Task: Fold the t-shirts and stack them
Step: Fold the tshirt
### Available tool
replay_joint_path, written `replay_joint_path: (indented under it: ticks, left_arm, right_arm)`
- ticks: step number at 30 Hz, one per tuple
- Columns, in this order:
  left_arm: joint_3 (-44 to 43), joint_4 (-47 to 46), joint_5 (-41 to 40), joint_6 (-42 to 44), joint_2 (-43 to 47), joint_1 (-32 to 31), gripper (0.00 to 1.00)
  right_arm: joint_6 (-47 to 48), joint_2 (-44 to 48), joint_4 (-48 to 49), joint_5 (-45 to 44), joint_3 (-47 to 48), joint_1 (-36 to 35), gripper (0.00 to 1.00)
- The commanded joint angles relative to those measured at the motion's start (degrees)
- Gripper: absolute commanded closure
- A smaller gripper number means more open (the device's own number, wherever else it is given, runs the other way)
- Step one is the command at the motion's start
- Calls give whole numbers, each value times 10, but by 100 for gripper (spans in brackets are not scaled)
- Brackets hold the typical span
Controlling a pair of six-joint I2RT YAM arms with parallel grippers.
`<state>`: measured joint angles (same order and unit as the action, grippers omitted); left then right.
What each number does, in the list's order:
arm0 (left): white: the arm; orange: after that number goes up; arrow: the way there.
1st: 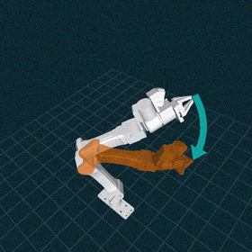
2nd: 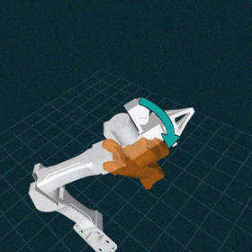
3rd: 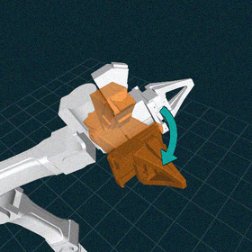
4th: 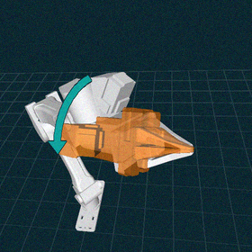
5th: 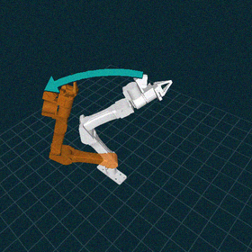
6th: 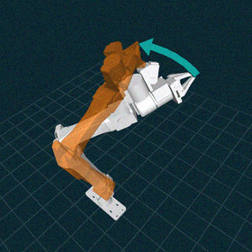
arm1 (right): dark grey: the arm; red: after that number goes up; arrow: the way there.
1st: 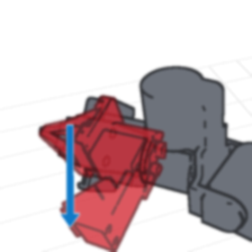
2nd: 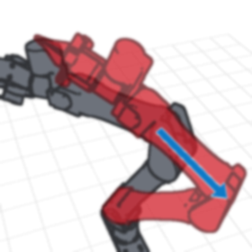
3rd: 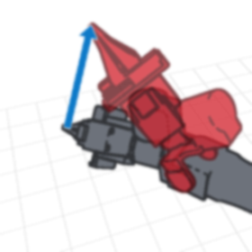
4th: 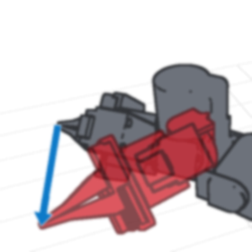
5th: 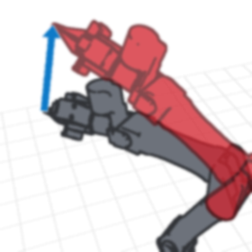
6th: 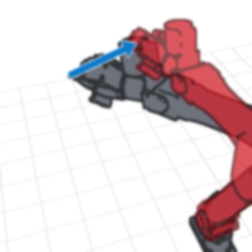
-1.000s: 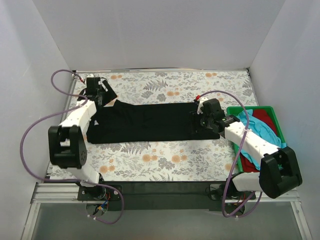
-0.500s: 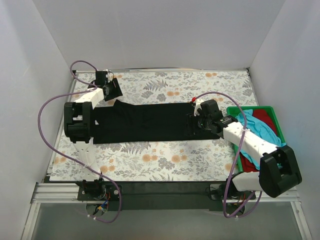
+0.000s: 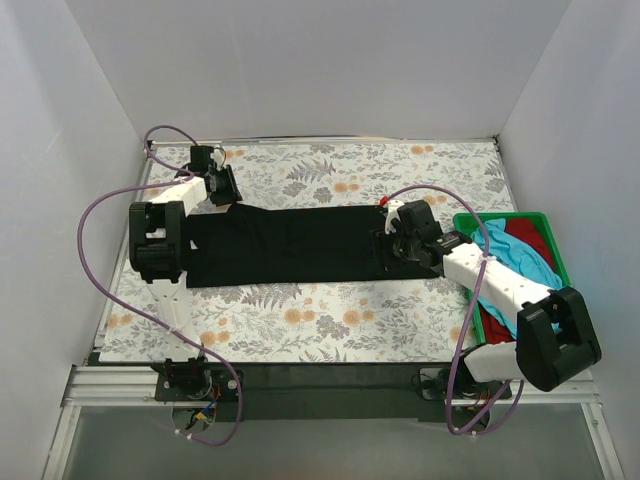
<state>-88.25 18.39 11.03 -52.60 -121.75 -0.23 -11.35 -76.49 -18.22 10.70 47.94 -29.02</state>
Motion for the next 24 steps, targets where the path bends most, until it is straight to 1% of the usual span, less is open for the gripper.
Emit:
replay_joint_path:
  ticks: [1,4,5,8,9,11,12,15,16,19,24]
  left_arm:
    - [-8,11,17,9,-4,1,73]
    - [-7,11,11,11,-5,1,73]
    - [-8,11,9,13,-6,1,78]
    - [-9,9,12,10,-3,1,85]
    - [-9,9,13,10,-2,1,90]
    - [-6,4,5,11,0,1,94]
    - [-6,3,-1,11,0,1,94]
    - [2,2,-31,14,7,1,74]
    - [7,-5,-36,19,10,1,65]
    - [17,-6,-43,31,13,1,61]
    - [30,-6,-22,48,11,1,62]
  right_arm:
    - [6,0,13,5,4,-6,46]
    - [5,2,15,4,1,-8,46]
    - [5,2,15,4,0,-8,46]
    - [5,5,15,3,0,-10,46]
    - [5,6,15,2,0,-10,46]
    - [5,9,15,0,-1,-11,46]
    - [5,10,15,0,-2,-11,46]
    - [5,10,16,0,-6,-12,46]
    - [5,9,17,0,-6,-12,46]
    - [4,8,20,3,-8,-12,46]
    - [4,4,21,6,-8,-14,46]
